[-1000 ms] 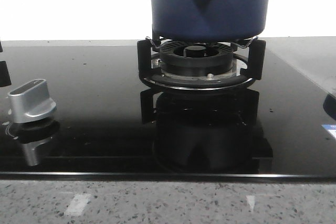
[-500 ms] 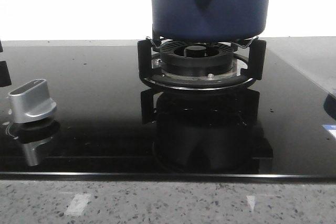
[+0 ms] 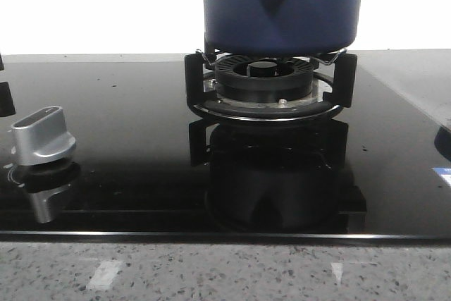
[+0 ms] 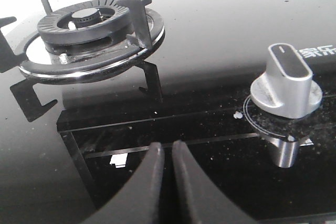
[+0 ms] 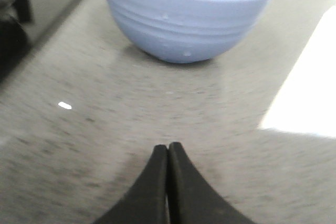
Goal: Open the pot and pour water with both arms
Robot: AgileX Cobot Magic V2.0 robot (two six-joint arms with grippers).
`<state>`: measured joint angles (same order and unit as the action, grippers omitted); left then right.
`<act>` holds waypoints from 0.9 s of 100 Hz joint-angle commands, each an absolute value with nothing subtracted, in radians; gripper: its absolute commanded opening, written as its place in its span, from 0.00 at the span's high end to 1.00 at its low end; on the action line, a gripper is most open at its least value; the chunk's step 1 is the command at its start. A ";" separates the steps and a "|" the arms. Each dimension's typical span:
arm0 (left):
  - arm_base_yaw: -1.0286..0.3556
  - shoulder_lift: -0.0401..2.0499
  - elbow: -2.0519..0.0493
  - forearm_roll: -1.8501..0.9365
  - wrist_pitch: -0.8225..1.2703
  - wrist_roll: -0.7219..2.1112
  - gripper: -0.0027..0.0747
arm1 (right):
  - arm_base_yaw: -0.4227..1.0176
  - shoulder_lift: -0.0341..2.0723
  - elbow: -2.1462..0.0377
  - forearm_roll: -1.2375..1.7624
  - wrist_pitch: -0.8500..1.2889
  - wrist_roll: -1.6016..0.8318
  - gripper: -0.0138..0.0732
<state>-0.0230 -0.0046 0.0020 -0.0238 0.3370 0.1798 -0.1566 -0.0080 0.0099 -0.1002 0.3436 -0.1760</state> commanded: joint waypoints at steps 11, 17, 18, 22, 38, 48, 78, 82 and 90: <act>-0.021 -0.032 0.033 -0.024 0.304 0.168 0.99 | -0.162 -0.030 0.037 -0.085 0.314 -0.187 0.92; -0.021 -0.032 0.033 -0.024 0.304 0.168 0.99 | -0.162 -0.030 0.037 0.094 0.314 -0.187 0.92; -0.021 -0.032 0.033 -0.024 0.304 0.168 0.99 | -0.162 -0.030 0.037 0.114 0.314 -0.187 0.92; -0.021 -0.032 0.033 -0.024 0.304 0.168 0.99 | -0.162 -0.030 0.037 0.209 0.317 -0.187 0.92; -0.021 -0.032 0.033 -0.024 0.304 0.168 0.99 | -0.162 -0.030 0.037 0.043 0.310 -0.187 0.92; -0.021 -0.032 0.033 -0.024 0.304 0.168 0.99 | -0.162 -0.030 0.037 -0.021 0.306 -0.187 0.92; -0.021 -0.032 0.033 -0.024 0.304 0.168 0.99 | -0.156 -0.030 0.037 0.266 0.328 -0.031 0.92; -0.021 -0.032 0.033 -0.024 0.304 0.168 0.99 | -0.153 -0.030 0.037 0.289 0.330 -0.031 0.92; -0.021 -0.032 0.033 -0.024 0.304 0.168 0.99 | -0.153 -0.030 0.037 0.288 0.330 -0.031 0.92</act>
<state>-0.0230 -0.0046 0.0020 -0.0238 0.3370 0.1798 -0.1570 -0.0080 0.0099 0.2404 0.3483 -0.0374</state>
